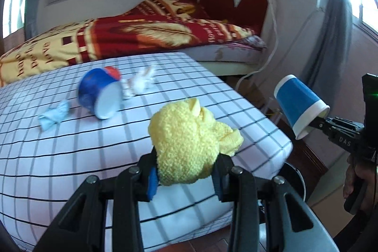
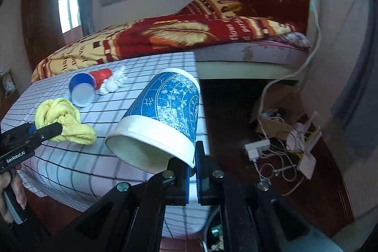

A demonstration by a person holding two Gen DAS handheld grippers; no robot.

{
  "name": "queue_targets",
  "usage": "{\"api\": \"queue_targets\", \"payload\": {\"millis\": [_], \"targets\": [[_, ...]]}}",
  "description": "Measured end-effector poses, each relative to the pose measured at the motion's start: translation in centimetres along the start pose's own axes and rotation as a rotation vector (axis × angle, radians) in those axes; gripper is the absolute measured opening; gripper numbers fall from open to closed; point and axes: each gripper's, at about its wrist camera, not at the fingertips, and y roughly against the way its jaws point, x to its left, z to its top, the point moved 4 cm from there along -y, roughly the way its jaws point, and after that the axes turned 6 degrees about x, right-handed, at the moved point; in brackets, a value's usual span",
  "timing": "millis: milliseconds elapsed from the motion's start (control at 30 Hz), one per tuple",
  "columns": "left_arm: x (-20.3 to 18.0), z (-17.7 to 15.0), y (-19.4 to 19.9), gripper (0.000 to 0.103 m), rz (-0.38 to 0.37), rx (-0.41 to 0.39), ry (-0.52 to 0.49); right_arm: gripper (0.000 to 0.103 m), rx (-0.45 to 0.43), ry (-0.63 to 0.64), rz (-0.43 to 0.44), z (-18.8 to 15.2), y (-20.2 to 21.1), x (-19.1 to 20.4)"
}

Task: Collect trash
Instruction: 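Carry the yellow cloth and paper cup over the bin and open both tools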

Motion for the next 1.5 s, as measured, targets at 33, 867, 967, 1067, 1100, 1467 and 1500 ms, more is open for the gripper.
{"api": "queue_targets", "payload": {"millis": [33, 867, 967, 1067, 1100, 1467, 1500], "targets": [[-0.8, 0.1, -0.1, 0.038, -0.011, 0.002, -0.01, 0.004, 0.0, -0.01, -0.008, -0.3, 0.3, -0.7], [-15.2, -1.4, -2.7, 0.038, -0.191, 0.066, -0.184, 0.004, 0.054, -0.15, -0.149, -7.7, 4.3, -11.5], [-17.0, -2.4, -3.3, 0.038, -0.218, 0.088, -0.2, 0.004, 0.075, -0.177, -0.165, -9.1, 4.4, -13.1], [-18.7, -3.4, -3.9, 0.038, -0.242, 0.115, -0.217, 0.004, 0.092, -0.199, -0.178, -10.4, 4.6, -14.5], [-19.2, -3.8, -4.1, 0.038, -0.248, 0.122, -0.222, 0.004, 0.097, -0.205, -0.182, -10.8, 4.6, -14.9], [-22.4, -6.7, -6.7, 0.038, -0.279, 0.199, -0.241, 0.004, 0.181, -0.229, -0.204, -14.7, 3.6, -17.1], [-22.5, -6.9, -7.0, 0.038, -0.281, 0.202, -0.241, 0.004, 0.188, -0.228, -0.204, -15.0, 3.3, -17.2]]}}
